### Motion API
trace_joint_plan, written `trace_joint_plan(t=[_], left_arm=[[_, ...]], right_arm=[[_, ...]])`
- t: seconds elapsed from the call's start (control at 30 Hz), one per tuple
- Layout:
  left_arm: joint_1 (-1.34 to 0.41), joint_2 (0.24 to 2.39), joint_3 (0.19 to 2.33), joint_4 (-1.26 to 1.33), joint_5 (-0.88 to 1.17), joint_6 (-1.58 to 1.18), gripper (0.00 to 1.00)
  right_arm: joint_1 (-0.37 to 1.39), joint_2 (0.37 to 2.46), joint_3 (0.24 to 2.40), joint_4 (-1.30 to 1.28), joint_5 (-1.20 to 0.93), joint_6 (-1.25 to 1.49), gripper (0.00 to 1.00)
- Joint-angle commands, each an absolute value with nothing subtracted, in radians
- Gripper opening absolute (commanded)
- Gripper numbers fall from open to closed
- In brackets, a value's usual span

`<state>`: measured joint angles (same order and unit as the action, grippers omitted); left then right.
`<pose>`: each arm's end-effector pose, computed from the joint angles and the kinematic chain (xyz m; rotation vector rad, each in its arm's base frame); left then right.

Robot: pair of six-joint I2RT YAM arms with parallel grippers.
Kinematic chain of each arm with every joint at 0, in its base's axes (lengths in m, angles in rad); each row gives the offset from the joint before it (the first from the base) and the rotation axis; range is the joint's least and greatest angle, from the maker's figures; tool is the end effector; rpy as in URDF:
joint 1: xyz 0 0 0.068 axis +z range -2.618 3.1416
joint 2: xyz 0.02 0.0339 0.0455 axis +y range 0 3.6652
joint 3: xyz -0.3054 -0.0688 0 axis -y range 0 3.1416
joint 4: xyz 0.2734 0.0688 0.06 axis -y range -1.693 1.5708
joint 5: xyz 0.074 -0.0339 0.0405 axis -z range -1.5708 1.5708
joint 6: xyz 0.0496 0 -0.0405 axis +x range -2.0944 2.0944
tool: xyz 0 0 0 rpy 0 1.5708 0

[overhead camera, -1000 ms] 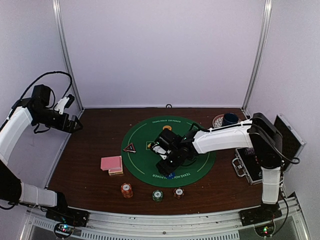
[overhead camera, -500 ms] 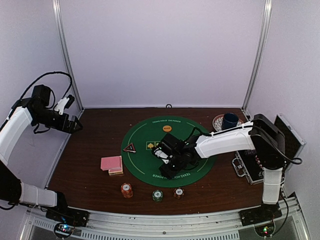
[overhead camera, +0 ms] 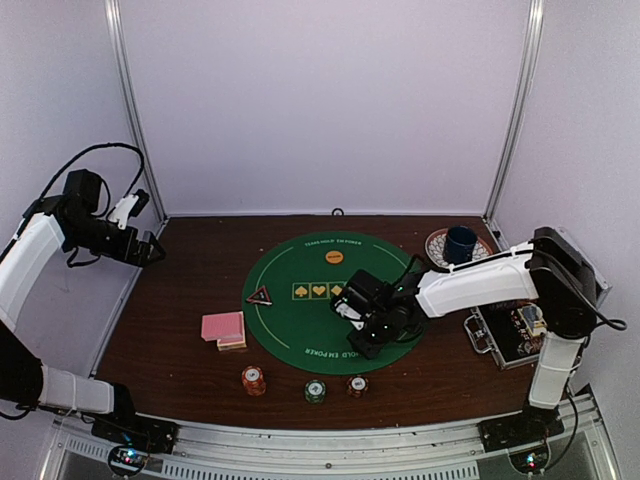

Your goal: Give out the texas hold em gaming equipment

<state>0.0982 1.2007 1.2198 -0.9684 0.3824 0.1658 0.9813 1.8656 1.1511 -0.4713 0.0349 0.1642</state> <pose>0.2522 0.0063 0.3659 0.2355 2.4486 -0.3673 0.2244 0.3323 0.1574 -1.0990 2.5626 0.2536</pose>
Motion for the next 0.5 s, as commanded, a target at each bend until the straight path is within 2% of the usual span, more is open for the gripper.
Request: trace_joint_plan(t=[0.0, 0.2, 0.37, 0.47], left_arm=[[0.101, 1.202, 1.252, -0.964, 0.398, 0.160, 0.98], [0.100, 1.209, 1.254, -0.963, 0.402, 0.156, 0.98], [0.101, 1.211, 1.262, -0.970, 0.398, 0.158, 0.98], [0.101, 1.212, 1.263, -0.973, 0.394, 0.162, 0.97]], right_arm=[[0.945, 1.817, 1.092, -0.562, 0.113, 0.168, 0.42], [0.925, 1.796, 1.097, -0.573, 0.130, 0.168, 0.44], [0.926, 1.757, 1.147, -0.611, 0.128, 0.163, 0.61], [0.933, 1.703, 1.175, -0.647, 0.111, 0.160, 0.69]])
